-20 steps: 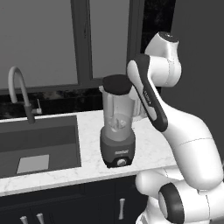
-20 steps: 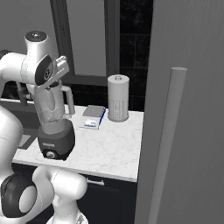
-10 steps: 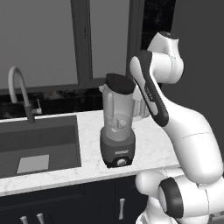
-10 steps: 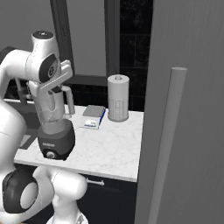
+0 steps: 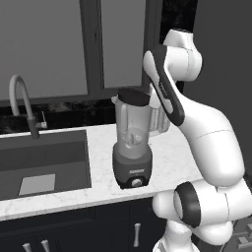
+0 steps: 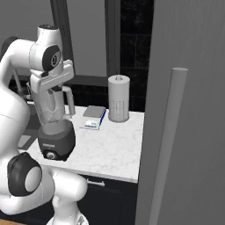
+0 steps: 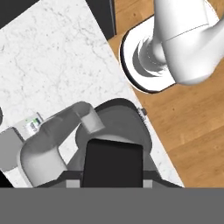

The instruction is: Close the lid blender by securely placing the lid on top.

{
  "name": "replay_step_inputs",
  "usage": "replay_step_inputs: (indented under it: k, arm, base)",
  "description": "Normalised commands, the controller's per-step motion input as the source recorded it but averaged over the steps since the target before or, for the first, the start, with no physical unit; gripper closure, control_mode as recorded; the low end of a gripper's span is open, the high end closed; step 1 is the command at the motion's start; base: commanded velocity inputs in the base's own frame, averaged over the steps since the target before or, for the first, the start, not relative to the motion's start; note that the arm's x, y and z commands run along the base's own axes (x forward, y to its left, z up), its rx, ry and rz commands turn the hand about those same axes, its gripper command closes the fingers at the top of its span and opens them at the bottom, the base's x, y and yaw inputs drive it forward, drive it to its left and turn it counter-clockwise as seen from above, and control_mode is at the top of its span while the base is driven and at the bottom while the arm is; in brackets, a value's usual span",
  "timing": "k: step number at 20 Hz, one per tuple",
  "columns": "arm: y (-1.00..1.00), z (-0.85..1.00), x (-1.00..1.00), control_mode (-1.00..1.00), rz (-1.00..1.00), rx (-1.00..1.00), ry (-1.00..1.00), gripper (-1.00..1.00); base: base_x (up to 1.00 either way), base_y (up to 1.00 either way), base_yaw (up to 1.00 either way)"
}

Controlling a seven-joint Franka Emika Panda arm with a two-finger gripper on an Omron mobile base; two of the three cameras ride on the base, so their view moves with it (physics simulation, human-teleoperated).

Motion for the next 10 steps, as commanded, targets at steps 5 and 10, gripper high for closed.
replay_step_inputs:
  k: [5, 10]
  arm:
    - [0.00, 0.10, -0.40, -1.00, -0.05, 0.00, 0.05, 1.00]
    - [0.00, 0.09, -0.49, -1.00, -0.05, 0.00, 0.00, -1.00]
  base:
    - [0.00, 0.00, 0.00]
    - [0.00, 0.00, 0.00]
